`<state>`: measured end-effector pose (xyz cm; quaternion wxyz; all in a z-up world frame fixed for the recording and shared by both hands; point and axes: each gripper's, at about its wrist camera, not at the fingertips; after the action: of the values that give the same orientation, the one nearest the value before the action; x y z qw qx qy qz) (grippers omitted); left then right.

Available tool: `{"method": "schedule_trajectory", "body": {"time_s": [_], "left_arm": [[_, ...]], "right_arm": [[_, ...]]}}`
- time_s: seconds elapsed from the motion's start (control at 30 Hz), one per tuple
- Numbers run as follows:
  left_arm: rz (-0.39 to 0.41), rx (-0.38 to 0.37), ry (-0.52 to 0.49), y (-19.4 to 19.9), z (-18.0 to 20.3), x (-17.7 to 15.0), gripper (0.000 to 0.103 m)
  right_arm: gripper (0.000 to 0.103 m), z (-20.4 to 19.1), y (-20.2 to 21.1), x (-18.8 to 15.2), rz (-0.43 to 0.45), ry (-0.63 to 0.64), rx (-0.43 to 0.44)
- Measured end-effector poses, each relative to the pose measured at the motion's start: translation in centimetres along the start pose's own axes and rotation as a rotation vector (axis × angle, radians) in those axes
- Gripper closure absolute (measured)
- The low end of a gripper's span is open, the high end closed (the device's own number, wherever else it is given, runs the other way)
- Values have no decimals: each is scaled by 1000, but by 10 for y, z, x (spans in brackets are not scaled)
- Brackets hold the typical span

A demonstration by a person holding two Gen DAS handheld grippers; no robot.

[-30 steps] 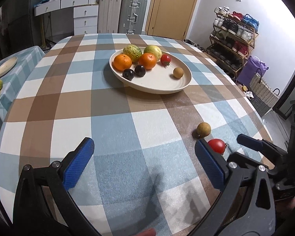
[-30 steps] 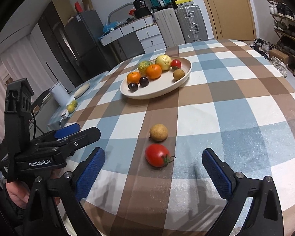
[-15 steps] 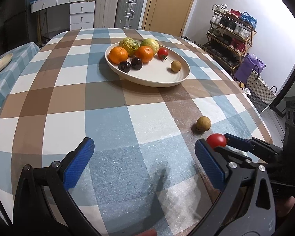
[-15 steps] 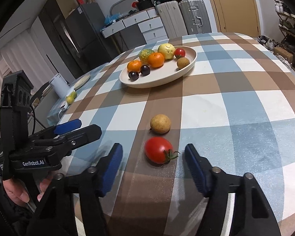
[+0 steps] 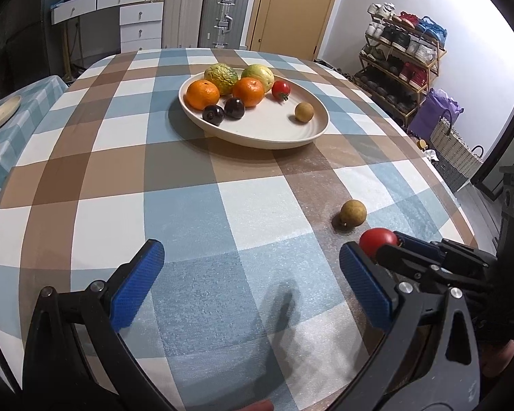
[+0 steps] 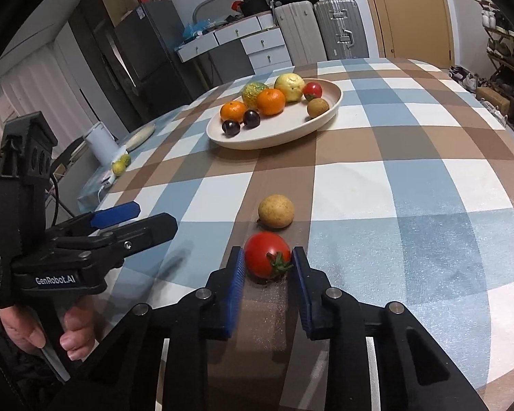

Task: Organize fruits
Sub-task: 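Grasp the last red tomato with the right tool, then grasp the last kiwi with the left tool while the right tool lifts the tomato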

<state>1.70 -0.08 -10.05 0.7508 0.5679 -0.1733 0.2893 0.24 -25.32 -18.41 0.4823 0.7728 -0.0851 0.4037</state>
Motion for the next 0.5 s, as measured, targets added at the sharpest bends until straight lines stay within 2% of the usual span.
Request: {"method": "schedule_trajectory", "body": {"time_s": [0.5], "left_arm": [[-49,-37,-126,-33,51,15,1]], "right_arm": [[75,45,36,-4,131,-122,0]]}}
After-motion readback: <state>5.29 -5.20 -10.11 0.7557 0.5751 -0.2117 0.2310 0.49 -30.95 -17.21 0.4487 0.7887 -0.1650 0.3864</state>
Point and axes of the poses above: each gripper's, at about its wrist camera, not at the fingertips, and y roughly against the way its jaws point, z to its right, x to its top, and after that the axes turned 10 degrees about y, right-handed
